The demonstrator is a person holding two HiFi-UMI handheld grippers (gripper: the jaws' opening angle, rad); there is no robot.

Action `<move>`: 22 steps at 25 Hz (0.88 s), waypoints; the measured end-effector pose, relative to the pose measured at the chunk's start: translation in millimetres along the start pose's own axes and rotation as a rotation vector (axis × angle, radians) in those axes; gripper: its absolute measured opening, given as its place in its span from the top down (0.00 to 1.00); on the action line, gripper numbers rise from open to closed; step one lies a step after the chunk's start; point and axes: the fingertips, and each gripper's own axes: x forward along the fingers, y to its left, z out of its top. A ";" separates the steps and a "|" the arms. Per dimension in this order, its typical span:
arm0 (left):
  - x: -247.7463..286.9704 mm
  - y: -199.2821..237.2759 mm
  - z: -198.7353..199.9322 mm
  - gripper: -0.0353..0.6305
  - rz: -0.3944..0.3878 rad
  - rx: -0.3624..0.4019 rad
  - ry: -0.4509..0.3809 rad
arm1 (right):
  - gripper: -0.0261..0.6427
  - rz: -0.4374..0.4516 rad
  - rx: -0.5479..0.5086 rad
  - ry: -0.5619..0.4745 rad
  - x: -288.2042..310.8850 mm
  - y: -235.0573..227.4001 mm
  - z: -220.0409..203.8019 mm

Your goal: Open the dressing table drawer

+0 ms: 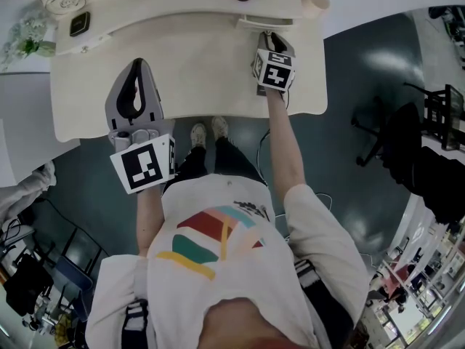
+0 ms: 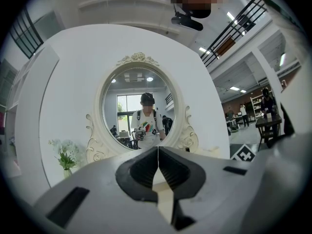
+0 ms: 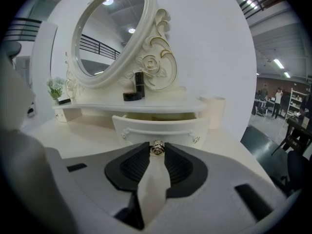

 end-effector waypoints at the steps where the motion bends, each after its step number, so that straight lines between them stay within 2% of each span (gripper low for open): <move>1: -0.9 -0.3 -0.6 0.94 -0.002 0.002 0.002 | 0.83 0.000 0.000 0.001 -0.7 0.0 -0.8; 13: -4.0 -3.5 7.0 0.94 -0.002 -0.015 -0.021 | 0.83 0.008 -0.002 0.003 -10.2 0.7 -5.9; 22: -9.3 -3.9 4.9 0.94 -0.017 0.012 -0.015 | 0.83 0.007 -0.002 0.001 -15.0 1.0 -8.8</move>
